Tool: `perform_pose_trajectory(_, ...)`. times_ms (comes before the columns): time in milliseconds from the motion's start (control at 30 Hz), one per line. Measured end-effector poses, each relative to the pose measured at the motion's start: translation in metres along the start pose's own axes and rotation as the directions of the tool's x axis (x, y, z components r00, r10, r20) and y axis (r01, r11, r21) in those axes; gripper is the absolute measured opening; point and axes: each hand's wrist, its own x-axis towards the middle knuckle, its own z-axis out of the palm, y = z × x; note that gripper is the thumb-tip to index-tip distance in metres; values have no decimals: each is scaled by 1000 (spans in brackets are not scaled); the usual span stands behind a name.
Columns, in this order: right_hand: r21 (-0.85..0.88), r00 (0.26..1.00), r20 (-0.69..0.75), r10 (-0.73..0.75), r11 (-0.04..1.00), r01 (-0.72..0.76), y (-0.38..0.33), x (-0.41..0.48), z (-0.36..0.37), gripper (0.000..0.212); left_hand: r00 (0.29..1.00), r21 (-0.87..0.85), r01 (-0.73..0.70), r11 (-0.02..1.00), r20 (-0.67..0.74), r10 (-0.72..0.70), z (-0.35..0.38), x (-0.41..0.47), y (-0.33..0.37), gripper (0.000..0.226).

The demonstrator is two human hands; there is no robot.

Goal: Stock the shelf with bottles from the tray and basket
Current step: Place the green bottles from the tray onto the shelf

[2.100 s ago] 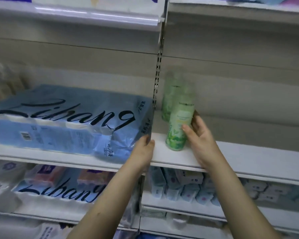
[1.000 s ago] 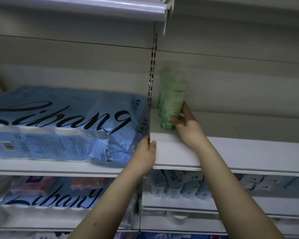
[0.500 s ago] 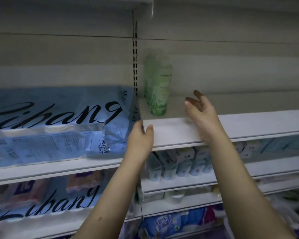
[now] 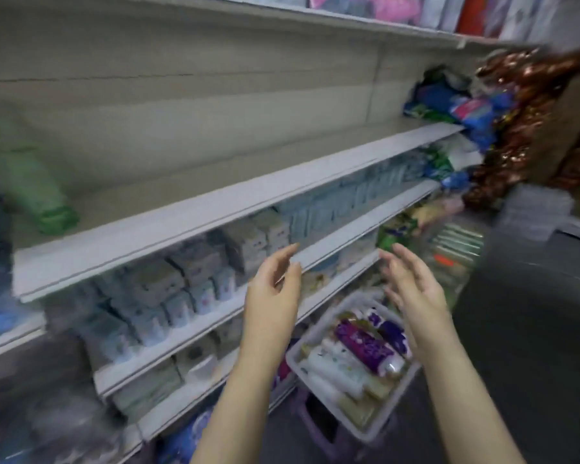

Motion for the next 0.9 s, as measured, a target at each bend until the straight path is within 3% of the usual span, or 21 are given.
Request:
perform_pose_trajectory(167,-73,985,-170,12,997,-25,-26,-10,-172,27,987,-100,94,991,139,-80,149,-61,-12,23)
perform_pose_trajectory(333,-105,965,-261,23,993,-52,-41,-6,-286,23,957,-85,169,982,251,-143,253,-92,-20,25)
perform_pose_trajectory(633,-67,948,-316,50,995,-75,-10,63,-389,20,907,-17,322,947,291,-303,381,-65,-54,22)
perform_pose_trajectory(767,-107,953,-288,98,985,-133,10,133,-426,22,904,-18,337,941,286,-318,451,-24,-83,12)
perform_pose_trajectory(900,-122,954,-273,125,979,-163,23,225,-459,21,886,-59,401,914,277,-371,521,35,-128,18)
